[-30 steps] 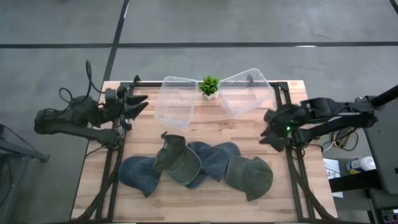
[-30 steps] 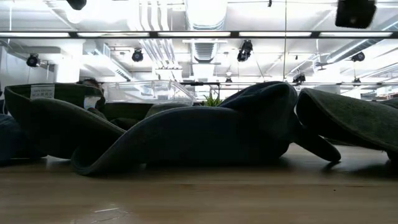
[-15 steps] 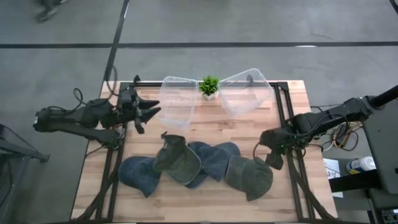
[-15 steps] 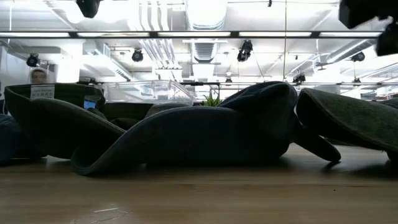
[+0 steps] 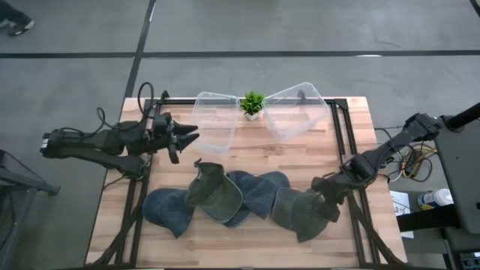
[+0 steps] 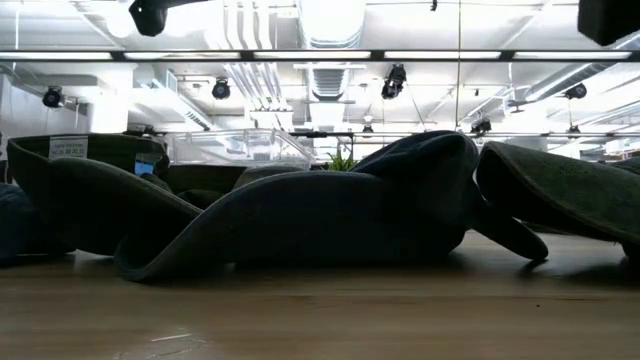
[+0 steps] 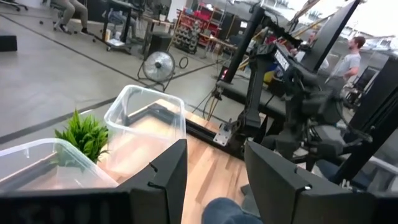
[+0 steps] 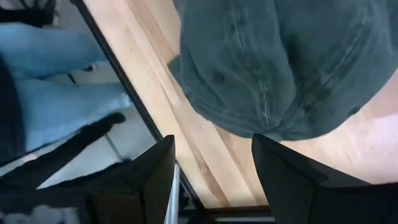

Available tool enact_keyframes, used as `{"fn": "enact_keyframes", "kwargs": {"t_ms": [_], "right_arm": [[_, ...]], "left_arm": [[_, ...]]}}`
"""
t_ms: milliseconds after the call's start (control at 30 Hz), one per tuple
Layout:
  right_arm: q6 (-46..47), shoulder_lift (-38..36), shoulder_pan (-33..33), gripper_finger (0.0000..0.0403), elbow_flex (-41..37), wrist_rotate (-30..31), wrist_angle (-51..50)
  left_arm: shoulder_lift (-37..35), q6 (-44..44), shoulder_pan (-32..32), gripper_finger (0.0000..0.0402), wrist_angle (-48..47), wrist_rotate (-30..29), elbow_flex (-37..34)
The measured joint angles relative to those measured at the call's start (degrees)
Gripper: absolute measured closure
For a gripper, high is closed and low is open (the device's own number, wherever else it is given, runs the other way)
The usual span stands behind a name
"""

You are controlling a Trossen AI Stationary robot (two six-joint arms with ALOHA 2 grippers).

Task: Pick & Place hat
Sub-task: Put the right green cap in the right transparent bin

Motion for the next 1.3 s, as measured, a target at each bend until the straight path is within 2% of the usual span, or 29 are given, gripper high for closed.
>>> {"fn": "enact_keyframes", "kwargs": {"t_ms": [167, 267, 433, 600, 700, 800, 900, 1000, 1300], "right_arm": [[-5.44, 3.91, 0.37, 0.0191, 1.60, -2.79, 0.23], [-10.16, 6.68, 0.38, 0.0173, 3.74, -4.14, 0.28], [-15.37, 11.47, 0.36, 0.0112, 7.57, -4.60, -0.42], [-21.78, 17.07, 0.38, 0.0046, 11.39, -4.21, -8.83], [-25.01, 19.95, 0.47, 0.0025, 12.84, -3.76, -13.78], [-27.26, 21.63, 0.97, 0.0021, 13.26, -0.62, -14.60], [-27.30, 22.89, 1.93, 0.0021, 13.27, 6.43, -14.47], [-27.06, 23.92, 2.80, 0.0021, 12.97, 10.81, -14.43], [-27.07, 25.81, 4.89, 0.0021, 10.29, 15.30, -11.89]], "left_arm": [[0.96, 0.12, 0.00, 0.0248, -0.07, 0.25, -0.02], [1.24, 0.17, 0.00, 0.0248, 0.05, 0.24, -0.02], [1.70, 0.13, 0.00, 0.0248, 0.02, 0.22, -0.02], [1.93, 0.09, 0.00, 0.0248, 0.03, 0.22, -0.02], [2.03, 0.09, 0.00, 0.0248, 0.03, 0.22, -0.02], [2.18, 0.05, 0.00, 0.0248, 0.02, 0.22, -0.02], [2.30, 0.00, 0.00, 0.0248, 0.03, 0.22, -0.02], [2.39, 0.01, 0.00, 0.0248, 0.03, 0.21, -0.02], [2.39, 0.02, 0.00, 0.0248, 0.03, 0.20, -0.02]]}}
